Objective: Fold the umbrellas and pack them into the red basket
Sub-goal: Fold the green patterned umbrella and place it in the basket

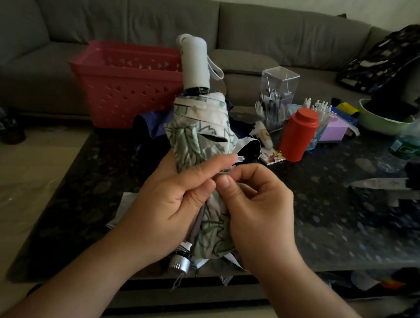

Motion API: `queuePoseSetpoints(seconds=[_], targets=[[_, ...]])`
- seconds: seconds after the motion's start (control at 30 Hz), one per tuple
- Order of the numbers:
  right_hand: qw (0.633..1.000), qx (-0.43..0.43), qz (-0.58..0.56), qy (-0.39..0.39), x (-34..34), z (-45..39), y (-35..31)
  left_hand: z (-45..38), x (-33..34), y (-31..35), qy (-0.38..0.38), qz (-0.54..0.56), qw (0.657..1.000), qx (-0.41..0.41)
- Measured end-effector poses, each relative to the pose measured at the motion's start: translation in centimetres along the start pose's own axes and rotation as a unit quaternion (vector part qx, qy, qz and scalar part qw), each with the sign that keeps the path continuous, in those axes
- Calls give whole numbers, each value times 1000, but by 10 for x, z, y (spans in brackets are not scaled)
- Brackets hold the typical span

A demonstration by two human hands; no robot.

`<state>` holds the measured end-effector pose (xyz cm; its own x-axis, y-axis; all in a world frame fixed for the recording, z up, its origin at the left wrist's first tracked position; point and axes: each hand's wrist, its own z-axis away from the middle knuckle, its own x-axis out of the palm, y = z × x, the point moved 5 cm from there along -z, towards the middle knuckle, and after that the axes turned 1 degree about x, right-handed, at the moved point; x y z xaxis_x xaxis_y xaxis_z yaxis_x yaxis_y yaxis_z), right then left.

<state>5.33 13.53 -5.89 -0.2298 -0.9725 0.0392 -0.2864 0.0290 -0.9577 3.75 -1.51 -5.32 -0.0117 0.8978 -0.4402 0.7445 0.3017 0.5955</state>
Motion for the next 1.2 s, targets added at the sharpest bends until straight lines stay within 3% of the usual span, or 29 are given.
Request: queuePoseSetpoints(seconds=[0.13, 0.3, 0.5, 0.67, 0.9, 1.2], targets=[[994, -90, 61, 2, -7, 4, -6, -1, -7, 1, -39, -33, 998, -22], [973, -202, 107, -23, -6, 5, -13, -3, -13, 4, -4, 17, 1000, -10], [921, -309, 212, -110, -9, 4, -32, -3, -26, 5, 9, -17, 999, 33], [889, -370, 254, -95, -9, 16, -44, -3, -28, 13, 33, 14, 997, 75], [860, -420, 285, -60, -7, 28, -56, -3, -25, 24, 63, 77, 991, 93], [869, -398, 291, -38, -3, 29, -54, -1, -28, 27, 102, 23, 988, 116]])
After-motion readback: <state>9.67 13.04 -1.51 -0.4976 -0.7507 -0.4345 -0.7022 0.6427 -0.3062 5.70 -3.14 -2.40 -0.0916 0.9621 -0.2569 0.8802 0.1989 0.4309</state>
